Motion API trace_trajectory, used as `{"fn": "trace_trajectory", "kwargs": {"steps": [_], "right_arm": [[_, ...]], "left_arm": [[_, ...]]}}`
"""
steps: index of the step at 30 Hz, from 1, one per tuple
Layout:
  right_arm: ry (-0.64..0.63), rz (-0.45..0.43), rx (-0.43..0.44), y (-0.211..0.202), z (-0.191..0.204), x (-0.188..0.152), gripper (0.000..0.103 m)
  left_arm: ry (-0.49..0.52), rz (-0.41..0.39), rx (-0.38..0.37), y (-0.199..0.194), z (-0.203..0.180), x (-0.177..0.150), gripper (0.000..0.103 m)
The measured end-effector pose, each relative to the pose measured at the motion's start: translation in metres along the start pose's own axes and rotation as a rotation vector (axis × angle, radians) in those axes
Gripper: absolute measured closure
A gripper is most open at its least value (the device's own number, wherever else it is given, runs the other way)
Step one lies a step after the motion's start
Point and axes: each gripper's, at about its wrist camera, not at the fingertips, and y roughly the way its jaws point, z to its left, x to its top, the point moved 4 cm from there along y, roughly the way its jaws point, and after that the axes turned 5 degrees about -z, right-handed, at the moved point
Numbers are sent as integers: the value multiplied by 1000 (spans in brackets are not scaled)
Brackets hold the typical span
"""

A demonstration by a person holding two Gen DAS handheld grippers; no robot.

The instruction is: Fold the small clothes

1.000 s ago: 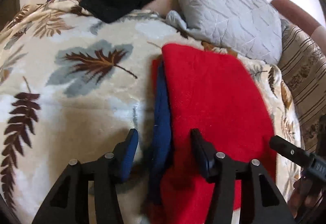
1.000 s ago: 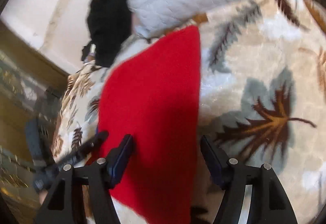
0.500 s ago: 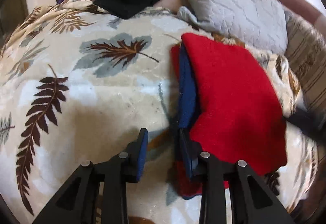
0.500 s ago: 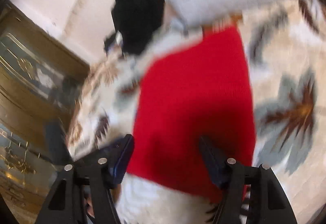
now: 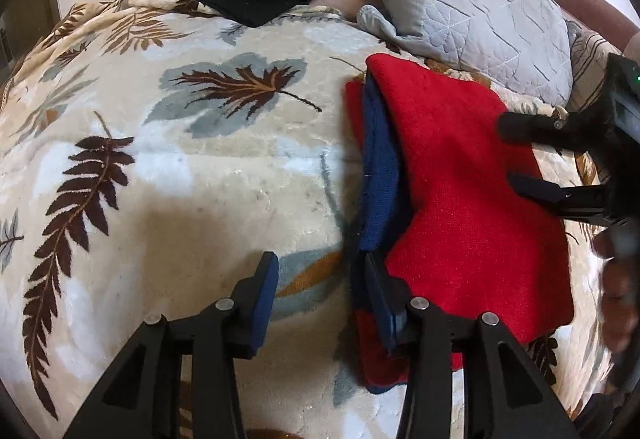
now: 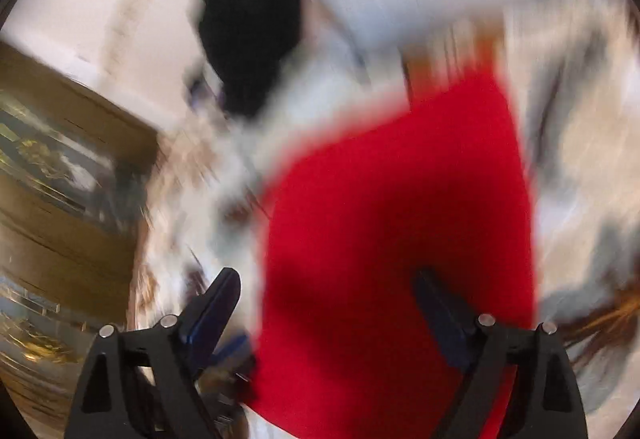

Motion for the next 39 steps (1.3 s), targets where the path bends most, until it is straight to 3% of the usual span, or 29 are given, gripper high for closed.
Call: {"fn": "trace_trajectory", "kwargs": {"steps": [3,7,9,11,15,17,19,20,21,23,25,27,29,32,34,37,39], "right_arm": [[-23,-58,46,-26,19,-5,12],[-14,-182,4,-65,9,-6,12],[31,-162,-34,-58,-8,-3,12],[58,-73,-53,-39,-22,-8,12],[16,-189,-1,-75,-14,-6,12],[24,-241,-58,-89,-26,-2,12],[86,-224,-82,-88,-54,-1,12],[147,-184,-75,-78,-72,-3,12],[200,-113,-38,-58,-86,-5,12],[165,29,39,-23,-81,-17,56],[-35,-13,-70,-34,-47,-16,59],[-97,-48,-85,-43,-30,-9,61],[-100,-12,-163,-28,-45,-8,61],[-78,-55,-146,-35,-45,-12,57],[-72,-66,-175,-48,-38,-17,40],[-92,-114,-191,-71,-29,-32,23],[-80,-128,-176,-79,-33,-44,18]], "left_arm": [[6,-7,2,-3,2,1,52],[2,-20,-1,-14,2,1,52],[-21,-45,-21,-23,0,4,51],[-42,-80,-60,-32,-7,12,41],[-7,-102,-105,-24,-26,38,33],[-22,-76,-113,-9,-27,49,33],[-71,-22,-125,15,-17,54,34],[-89,11,-140,25,-14,53,42],[-93,45,-180,37,-14,50,65],[-136,57,-216,39,-13,47,77],[-84,20,-156,27,-19,49,83],[-45,4,-121,29,-23,44,82],[-81,7,-141,33,-20,43,81],[-30,-12,-91,26,-28,41,81],[-29,-15,-85,23,-27,40,79],[-60,-16,-96,17,-24,38,78],[-50,-24,-76,11,-23,36,78]]}}
